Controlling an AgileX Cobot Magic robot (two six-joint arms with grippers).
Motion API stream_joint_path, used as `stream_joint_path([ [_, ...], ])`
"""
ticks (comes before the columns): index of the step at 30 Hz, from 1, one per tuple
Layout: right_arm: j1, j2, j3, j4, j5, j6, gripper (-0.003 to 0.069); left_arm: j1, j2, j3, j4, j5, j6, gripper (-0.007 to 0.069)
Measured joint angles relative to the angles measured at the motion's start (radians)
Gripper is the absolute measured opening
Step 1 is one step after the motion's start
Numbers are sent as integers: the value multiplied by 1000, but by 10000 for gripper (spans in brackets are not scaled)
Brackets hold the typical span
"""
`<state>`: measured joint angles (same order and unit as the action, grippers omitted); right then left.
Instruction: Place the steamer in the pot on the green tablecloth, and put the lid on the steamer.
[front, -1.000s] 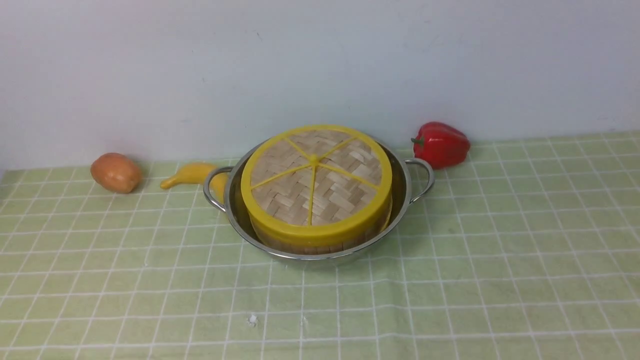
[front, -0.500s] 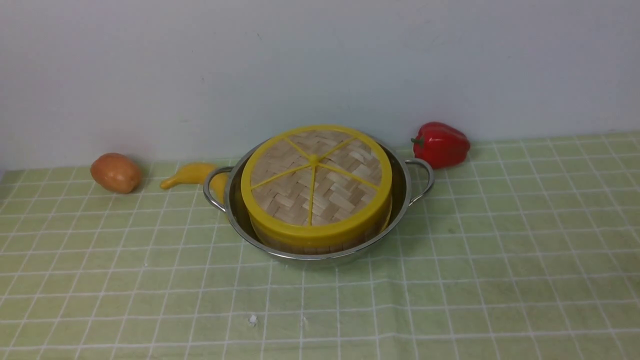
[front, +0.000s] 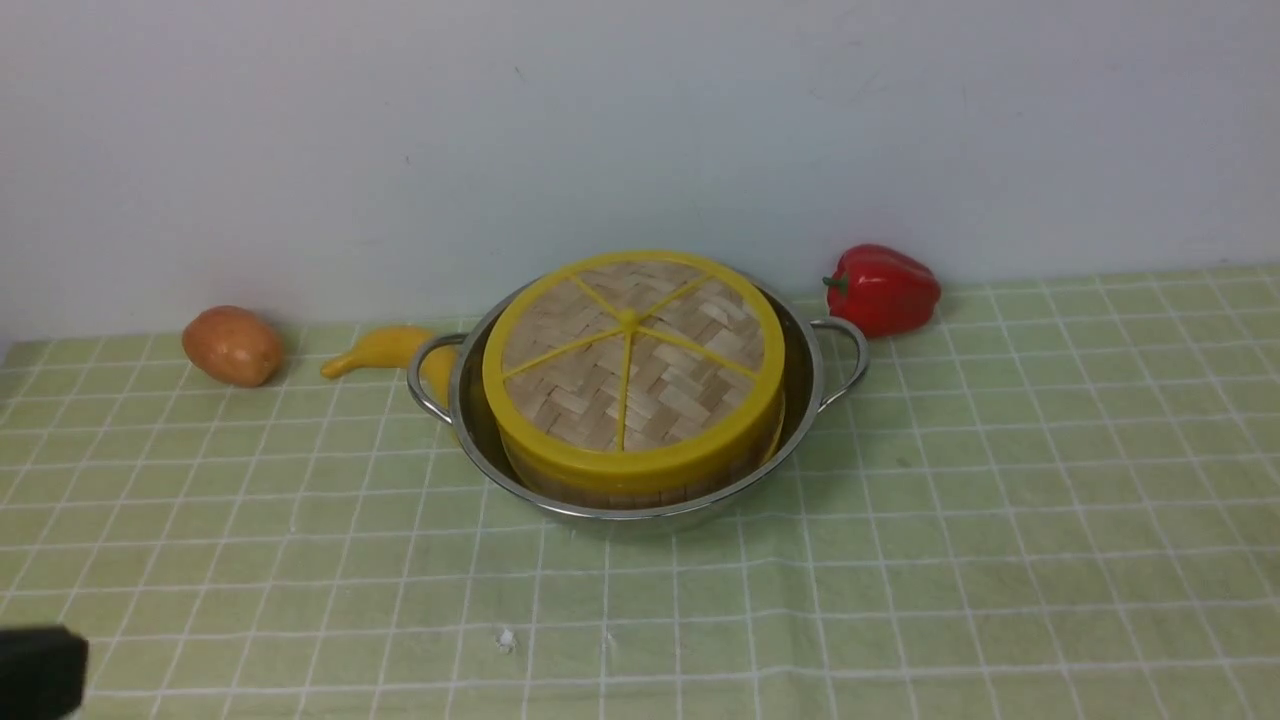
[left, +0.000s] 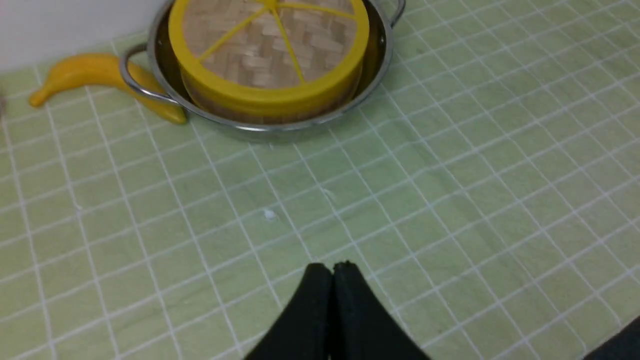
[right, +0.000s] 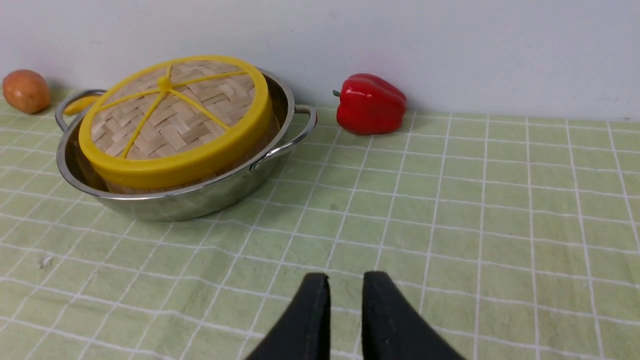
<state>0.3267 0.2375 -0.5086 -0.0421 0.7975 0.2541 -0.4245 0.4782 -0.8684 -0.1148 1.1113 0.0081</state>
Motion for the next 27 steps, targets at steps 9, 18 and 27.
stream_joint_path([
  [9,0,0,0,20,-2,0,146,0,-220,288,-63,-248,-2,-23],
  [18,0,0,0,63,-2,0,165,0,-222,296,-66,-264,-8,-22],
  [27,0,0,0,64,-2,0,193,50,-236,296,-69,-271,2,-22],
])
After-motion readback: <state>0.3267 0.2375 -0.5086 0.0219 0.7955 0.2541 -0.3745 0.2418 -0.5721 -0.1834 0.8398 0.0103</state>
